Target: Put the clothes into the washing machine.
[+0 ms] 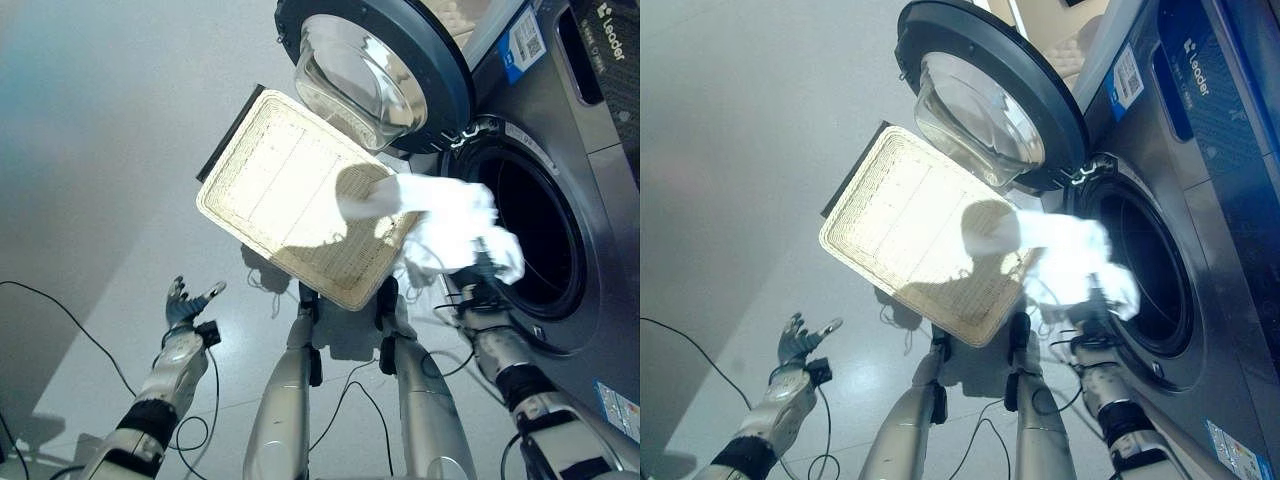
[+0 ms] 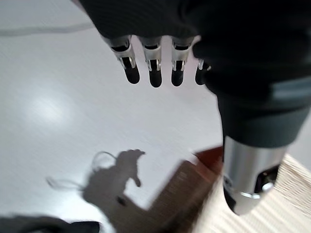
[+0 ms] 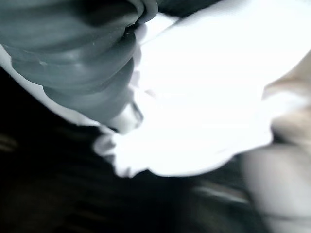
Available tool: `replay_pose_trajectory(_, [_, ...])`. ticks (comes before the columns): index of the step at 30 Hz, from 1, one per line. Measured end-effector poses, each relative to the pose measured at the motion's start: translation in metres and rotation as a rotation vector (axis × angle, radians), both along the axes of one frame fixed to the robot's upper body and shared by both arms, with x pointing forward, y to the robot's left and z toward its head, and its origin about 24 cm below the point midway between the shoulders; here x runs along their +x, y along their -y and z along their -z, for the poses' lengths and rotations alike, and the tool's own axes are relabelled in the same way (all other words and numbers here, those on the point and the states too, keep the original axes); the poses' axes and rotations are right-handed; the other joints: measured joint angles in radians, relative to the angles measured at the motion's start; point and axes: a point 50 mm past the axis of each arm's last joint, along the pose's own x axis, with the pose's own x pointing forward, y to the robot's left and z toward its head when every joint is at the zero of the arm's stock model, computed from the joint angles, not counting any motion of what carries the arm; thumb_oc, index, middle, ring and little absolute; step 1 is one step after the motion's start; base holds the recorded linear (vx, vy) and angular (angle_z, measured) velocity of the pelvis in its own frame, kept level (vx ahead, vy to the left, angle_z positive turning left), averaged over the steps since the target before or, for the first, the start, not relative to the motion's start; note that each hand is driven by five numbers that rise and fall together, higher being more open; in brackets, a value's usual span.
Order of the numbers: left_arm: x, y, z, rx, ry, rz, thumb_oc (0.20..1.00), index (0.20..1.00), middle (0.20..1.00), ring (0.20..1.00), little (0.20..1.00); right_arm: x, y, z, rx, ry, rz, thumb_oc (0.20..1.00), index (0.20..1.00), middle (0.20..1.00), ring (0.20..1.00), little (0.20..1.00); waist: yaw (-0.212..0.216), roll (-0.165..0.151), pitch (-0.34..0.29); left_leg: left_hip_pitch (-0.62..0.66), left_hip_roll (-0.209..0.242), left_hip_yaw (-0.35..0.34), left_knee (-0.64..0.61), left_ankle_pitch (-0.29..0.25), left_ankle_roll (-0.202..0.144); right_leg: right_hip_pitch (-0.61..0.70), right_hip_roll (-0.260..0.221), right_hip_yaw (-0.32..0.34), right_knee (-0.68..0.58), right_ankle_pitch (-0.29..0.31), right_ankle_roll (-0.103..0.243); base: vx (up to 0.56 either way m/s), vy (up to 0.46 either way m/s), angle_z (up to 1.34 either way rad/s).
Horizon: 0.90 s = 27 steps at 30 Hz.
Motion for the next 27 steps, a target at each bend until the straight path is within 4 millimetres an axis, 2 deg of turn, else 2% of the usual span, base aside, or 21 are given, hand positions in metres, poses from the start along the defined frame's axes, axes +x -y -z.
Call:
replay_pose_trajectory(3, [-0.006, 0.002, 0.004, -0.013, 0.010, 0.043, 1.000, 1.000, 1.000, 1.000, 1.000, -0.001, 0.038, -0.034, 0.091, 0.005, 0.201, 0.200, 0.200, 0.200, 0.200, 0.200, 0.002, 0.019, 0.000, -0.014, 0.001, -0.004, 0.006, 0.002, -0.001, -0.017, 0.004, -0.004, 0.017, -0.006, -0.009, 0.05, -0.142, 0.02])
replay_pose_trajectory(5, [-0.006, 0.013, 0.001, -0.023, 0.043, 0.118, 1.000, 1.000, 1.000, 1.000, 1.000, -0.005, 0.040, -0.032, 0.199, -0.041, 0.309, 0.200, 0.200, 0.200, 0.200, 0.200, 0.013, 0.029, -0.005, -0.014, 0.001, -0.006, 0.008, 0.000, -0.003, -0.027, 0.003, -0.004, 0.036, -0.018, -0.012, 0.04, -0.108, 0.04])
replay_pose_trajectory(6, [-0.006, 0.013, 0.001, -0.023, 0.043, 0.118, 1.000, 1.000, 1.000, 1.000, 1.000, -0.005, 0.040, -0.032, 0.199, -0.041, 0.309, 0.200, 0.200, 0.200, 0.200, 0.200, 0.013, 0.029, -0.005, -0.014, 0.001, -0.006, 0.008, 0.000, -0.003, -0.027, 0.003, -0.004, 0.036, -0.018, -0.012, 0.05, -0.137, 0.00])
replay_pose_trajectory(7, [-0.003, 0.017, -0.006, -0.029, 0.086, 0.154, 1.000, 1.000, 1.000, 1.000, 1.000, -0.013, 0.050, -0.035, 0.266, -0.073, 0.414, 0.200, 0.200, 0.200, 0.200, 0.200, 0.029, 0.029, -0.005, -0.023, 0.000, -0.005, 0.010, 0.000, -0.003, -0.040, 0.002, -0.003, 0.048, -0.023, -0.015, 0.05, -0.119, 0.01])
replay_pose_trajectory(8, [-0.001, 0.017, -0.009, -0.029, 0.100, 0.163, 1.000, 1.000, 1.000, 1.000, 1.000, -0.016, 0.051, -0.036, 0.294, -0.082, 0.452, 0.200, 0.200, 0.200, 0.200, 0.200, 0.032, 0.029, -0.005, -0.028, 0.000, -0.006, 0.013, 0.000, -0.004, -0.045, 0.002, -0.003, 0.048, -0.024, -0.016, 0.05, -0.161, 0.02])
replay_pose_trajectory(9, [0.003, 0.021, -0.019, -0.016, 0.134, 0.215, 1.000, 1.000, 1.000, 1.000, 1.000, -0.027, 0.055, -0.037, 0.385, -0.103, 0.584, 1.000, 1.000, 1.000, 1.000, 1.000, 0.049, 0.029, -0.005, -0.041, -0.002, -0.007, 0.016, -0.001, -0.004, -0.061, 0.001, -0.001, 0.053, -0.028, -0.016, 0.04, -0.085, 0.03])
replay_pose_trajectory(11, [0.007, 0.022, -0.031, 0.002, 0.162, 0.265, 1.000, 1.000, 1.000, 1.000, 1.000, -0.035, 0.054, -0.037, 0.464, -0.114, 0.682, 1.000, 1.000, 1.000, 1.000, 1.000, 0.056, 0.029, -0.005, -0.056, -0.006, -0.012, 0.018, -0.001, -0.004, -0.075, -0.002, 0.000, 0.064, -0.029, -0.014, 0.02, -0.067, 0.06])
replay_pose_trajectory(14, [0.009, 0.022, -0.036, 0.008, 0.174, 0.285, 1.000, 1.000, 1.000, 1.000, 1.000, -0.038, 0.053, -0.041, 0.525, -0.081, 0.695, 1.000, 1.000, 1.000, 1.000, 1.000, 0.053, 0.028, -0.004, -0.067, -0.013, -0.014, 0.019, -0.003, 0.000, -0.086, -0.009, 0.000, 0.065, -0.027, -0.018, 0.02, -0.044, 0.03])
replay_pose_trajectory(17, [0.008, 0.023, -0.031, 0.000, 0.144, 0.299, 1.000, 1.000, 1.000, 1.000, 1.000, -0.027, 0.039, -0.042, 0.553, -0.036, 0.587, 1.000, 1.000, 1.000, 1.000, 1.000, 0.021, 0.025, -0.002, -0.066, -0.018, -0.014, 0.019, -0.006, 0.005, -0.084, -0.015, -0.001, 0.066, -0.030, -0.014, 0.03, -0.062, 0.02])
replay_pose_trajectory(19, [0.009, 0.028, -0.029, -0.010, 0.143, 0.315, 1.000, 1.000, 1.000, 1.000, 1.000, -0.019, 0.033, -0.044, 0.515, -0.023, 0.498, 1.000, 1.000, 1.000, 1.000, 1.000, -0.001, 0.024, -0.002, -0.066, -0.019, -0.023, 0.020, -0.006, 0.005, -0.081, -0.016, -0.003, 0.067, -0.031, -0.012, 0.00, -0.070, 0.04])
replay_pose_trajectory(22, [0.012, 0.036, -0.030, -0.013, 0.143, 0.355, 1.000, 1.000, 1.000, 1.000, 1.000, -0.014, 0.033, -0.046, 0.433, -0.009, 0.431, 1.000, 1.000, 1.000, 1.000, 1.000, -0.004, 0.024, -0.002, -0.067, -0.018, -0.028, 0.030, -0.006, 0.005, -0.081, -0.016, -0.004, 0.075, -0.032, -0.010, 0.00, -0.045, 0.01])
replay_pose_trajectory(27, [0.012, 0.047, -0.025, -0.029, 0.126, 0.382, 1.000, 1.000, 1.000, 1.000, 1.000, -0.011, 0.038, -0.029, 0.328, -0.084, 0.394, 1.000, 1.000, 1.000, 1.000, 1.000, -0.002, 0.025, -0.002, -0.078, -0.017, -0.032, 0.049, -0.010, -0.001, -0.089, -0.020, -0.009, 0.092, -0.041, -0.006, -0.02, -0.013, 0.05])
